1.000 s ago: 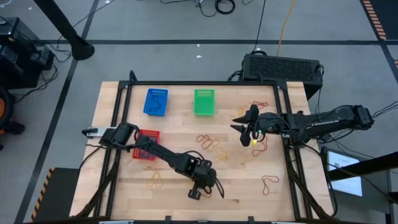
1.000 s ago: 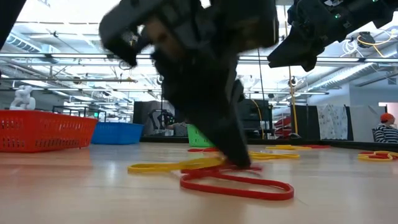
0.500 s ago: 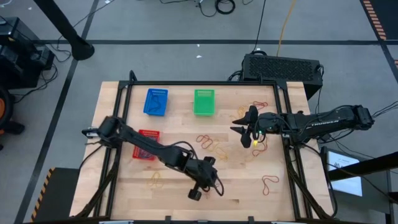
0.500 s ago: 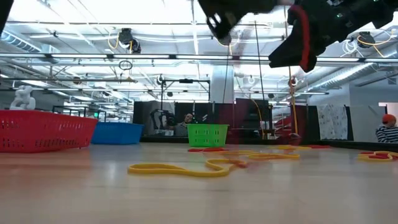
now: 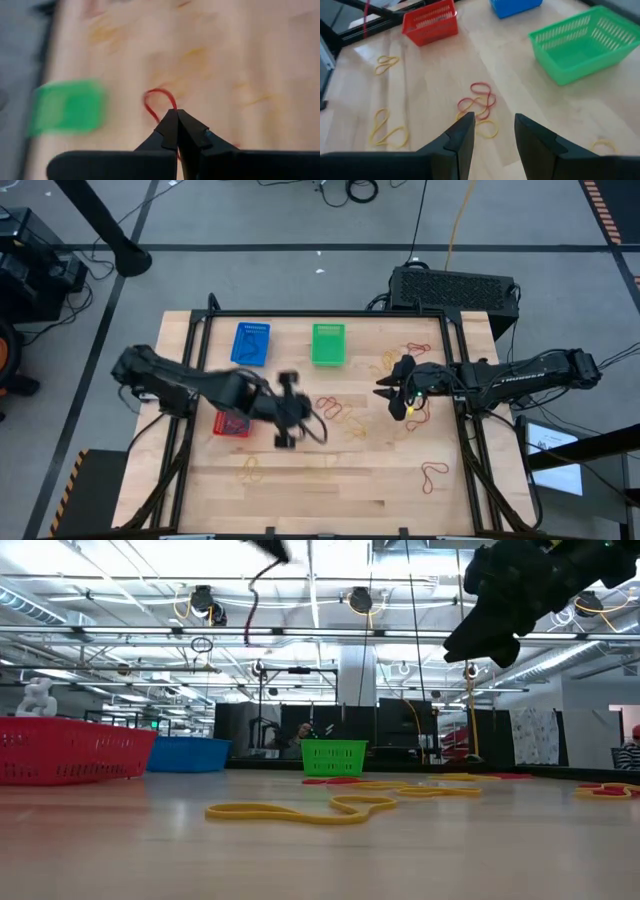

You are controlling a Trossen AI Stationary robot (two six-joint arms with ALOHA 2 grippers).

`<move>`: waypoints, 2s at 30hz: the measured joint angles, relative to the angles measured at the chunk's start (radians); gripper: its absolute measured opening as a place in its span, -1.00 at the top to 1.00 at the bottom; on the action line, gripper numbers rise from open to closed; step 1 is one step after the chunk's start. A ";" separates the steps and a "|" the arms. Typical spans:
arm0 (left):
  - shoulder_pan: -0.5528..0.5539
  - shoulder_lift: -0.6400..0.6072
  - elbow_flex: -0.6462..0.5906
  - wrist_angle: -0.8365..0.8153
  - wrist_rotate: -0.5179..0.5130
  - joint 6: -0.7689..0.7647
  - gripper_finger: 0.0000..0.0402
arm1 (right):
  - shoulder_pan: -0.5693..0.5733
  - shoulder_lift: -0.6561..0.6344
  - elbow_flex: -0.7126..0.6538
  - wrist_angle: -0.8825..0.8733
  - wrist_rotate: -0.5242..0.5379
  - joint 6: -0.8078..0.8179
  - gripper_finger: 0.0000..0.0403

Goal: Sort rubber bands into baskets
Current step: Put the red rubber band into the blue basket

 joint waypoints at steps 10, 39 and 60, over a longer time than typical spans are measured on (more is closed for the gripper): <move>0.324 -0.215 -0.152 -0.189 -0.151 0.019 0.99 | 0.000 0.000 0.000 -0.030 -0.028 0.029 0.35; 1.061 -0.197 -0.610 0.172 0.131 0.198 0.93 | 0.000 0.001 0.000 -0.074 -0.025 0.007 0.35; 0.902 -0.291 -0.577 0.142 0.398 0.090 0.47 | 0.000 0.001 0.000 -0.066 -0.018 0.028 0.35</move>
